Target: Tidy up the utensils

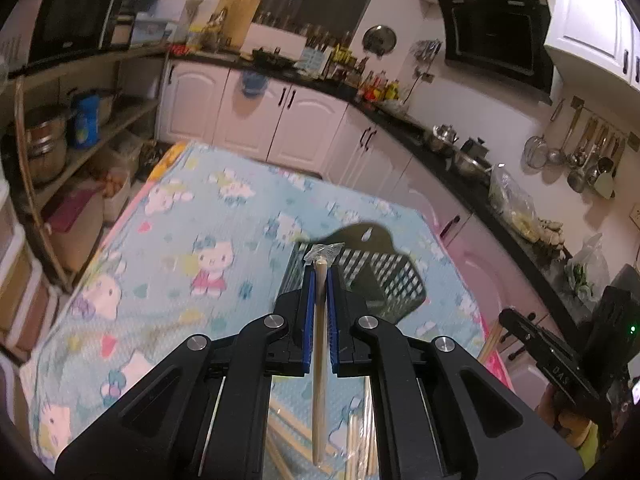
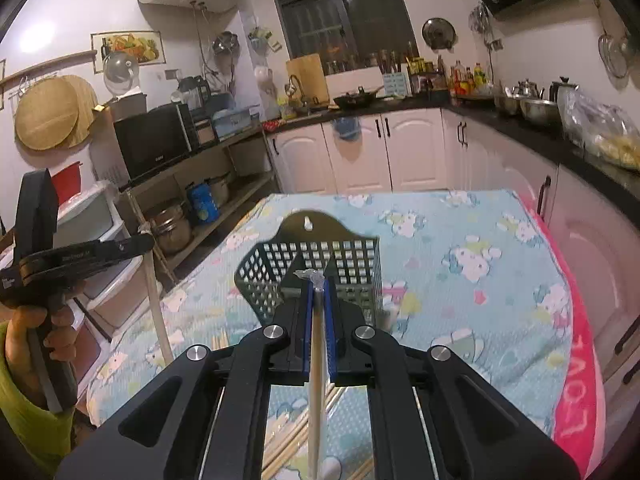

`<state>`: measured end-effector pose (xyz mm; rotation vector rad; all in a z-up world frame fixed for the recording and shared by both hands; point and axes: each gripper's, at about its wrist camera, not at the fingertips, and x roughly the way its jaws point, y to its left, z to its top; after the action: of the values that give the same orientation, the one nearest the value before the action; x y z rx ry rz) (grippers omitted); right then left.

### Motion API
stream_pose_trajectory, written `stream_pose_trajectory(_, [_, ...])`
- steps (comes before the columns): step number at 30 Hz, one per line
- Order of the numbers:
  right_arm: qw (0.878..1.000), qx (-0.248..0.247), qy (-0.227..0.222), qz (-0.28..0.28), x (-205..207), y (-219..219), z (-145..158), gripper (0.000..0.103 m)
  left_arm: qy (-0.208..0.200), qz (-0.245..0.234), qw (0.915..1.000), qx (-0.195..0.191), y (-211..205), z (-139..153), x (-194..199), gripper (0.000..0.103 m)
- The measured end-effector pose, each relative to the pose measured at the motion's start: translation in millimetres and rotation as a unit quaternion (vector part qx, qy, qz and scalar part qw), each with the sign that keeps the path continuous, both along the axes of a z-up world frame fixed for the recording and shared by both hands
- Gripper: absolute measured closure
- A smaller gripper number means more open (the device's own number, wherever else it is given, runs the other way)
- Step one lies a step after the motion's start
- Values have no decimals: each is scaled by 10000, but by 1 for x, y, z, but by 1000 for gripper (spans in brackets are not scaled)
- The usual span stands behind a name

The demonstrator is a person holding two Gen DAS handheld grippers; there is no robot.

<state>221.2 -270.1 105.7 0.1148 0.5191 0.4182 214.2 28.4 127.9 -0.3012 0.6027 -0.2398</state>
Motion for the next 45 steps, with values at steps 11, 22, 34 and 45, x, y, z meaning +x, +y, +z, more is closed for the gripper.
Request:
stream_pose_trajectory(11, [9987,70,-489,-84,21,-1,40,97,-576,77,9983,16,-17,41,26,101])
stream_pose_trajectory(22, [9953,19,-955,-127,58,9,75,97,-1027,151,9944,201,-35,72,63,101])
stream_pose_trajectory(34, [9904,81,-1348,-302,99,10,97,97,-1304,176,9905,408,-45,82,92,101])
stream_pose_trajectory(45, [9882,-31,-1455,-479,122,21,77,97,-1344,249,9896,444,-40,58,107,101])
